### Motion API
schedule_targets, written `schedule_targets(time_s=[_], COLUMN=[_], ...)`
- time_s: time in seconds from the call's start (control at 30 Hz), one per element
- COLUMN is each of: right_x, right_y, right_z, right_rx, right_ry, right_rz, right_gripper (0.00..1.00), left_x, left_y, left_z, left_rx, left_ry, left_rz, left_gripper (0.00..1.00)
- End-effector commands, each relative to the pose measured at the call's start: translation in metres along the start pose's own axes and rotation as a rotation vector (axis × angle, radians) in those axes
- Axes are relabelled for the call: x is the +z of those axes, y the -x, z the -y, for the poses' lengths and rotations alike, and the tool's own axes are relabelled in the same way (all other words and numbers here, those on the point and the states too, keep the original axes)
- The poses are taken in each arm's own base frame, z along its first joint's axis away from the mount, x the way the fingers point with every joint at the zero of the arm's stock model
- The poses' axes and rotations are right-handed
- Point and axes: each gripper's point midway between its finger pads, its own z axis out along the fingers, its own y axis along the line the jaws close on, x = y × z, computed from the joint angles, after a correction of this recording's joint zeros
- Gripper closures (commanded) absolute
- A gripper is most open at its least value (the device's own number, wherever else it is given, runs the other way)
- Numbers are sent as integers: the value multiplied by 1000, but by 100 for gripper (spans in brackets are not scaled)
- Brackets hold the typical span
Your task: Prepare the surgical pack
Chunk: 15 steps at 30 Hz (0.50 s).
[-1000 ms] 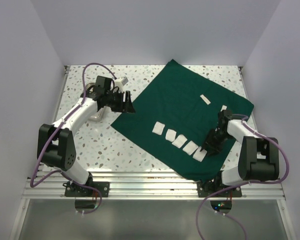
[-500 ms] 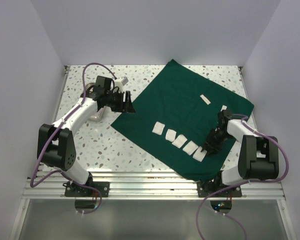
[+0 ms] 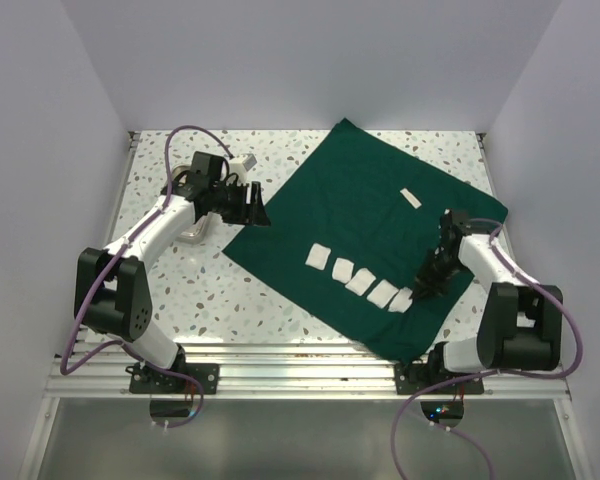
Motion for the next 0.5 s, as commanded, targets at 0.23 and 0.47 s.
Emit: schedule_targets(time_s=[0.23, 0.47], right_x=[-59, -35], right_y=[9, -11], right_z=[-60, -38], right_rx=[-45, -77], right_ry=[192, 72], right_rz=[73, 18], right_gripper=[100, 100], left_x=[-8, -7], left_y=[16, 16], left_z=[13, 12], left_rx=[40, 42], left_ry=[-42, -40], left_rz=[51, 48], left_gripper=[36, 36])
